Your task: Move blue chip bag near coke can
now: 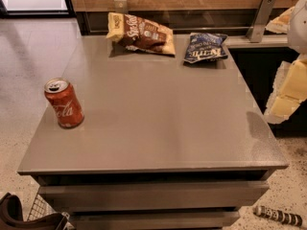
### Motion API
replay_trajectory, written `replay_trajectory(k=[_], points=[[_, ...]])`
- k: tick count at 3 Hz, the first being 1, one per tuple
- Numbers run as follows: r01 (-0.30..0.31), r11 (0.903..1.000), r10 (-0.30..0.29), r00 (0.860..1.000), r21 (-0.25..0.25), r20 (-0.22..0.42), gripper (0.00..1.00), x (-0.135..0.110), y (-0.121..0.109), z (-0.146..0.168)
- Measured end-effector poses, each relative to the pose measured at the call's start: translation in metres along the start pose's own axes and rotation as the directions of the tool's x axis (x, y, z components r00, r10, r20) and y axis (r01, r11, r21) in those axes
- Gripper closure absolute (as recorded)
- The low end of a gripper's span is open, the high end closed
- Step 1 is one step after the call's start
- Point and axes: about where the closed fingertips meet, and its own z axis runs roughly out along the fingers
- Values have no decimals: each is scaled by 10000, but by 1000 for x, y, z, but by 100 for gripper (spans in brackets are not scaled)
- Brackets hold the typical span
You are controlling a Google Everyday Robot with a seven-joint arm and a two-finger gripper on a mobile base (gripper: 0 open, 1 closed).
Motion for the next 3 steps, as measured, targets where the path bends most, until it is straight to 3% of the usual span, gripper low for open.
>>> replay_trajectory(k=[1,2,3], points=[[0,10000,0,10000,2,1,0,0,0,0],[-345,9976,347,9994,608,-26,0,8,-26,2],[-940,9860,881,9949,1378,485,0,17,-82,14]])
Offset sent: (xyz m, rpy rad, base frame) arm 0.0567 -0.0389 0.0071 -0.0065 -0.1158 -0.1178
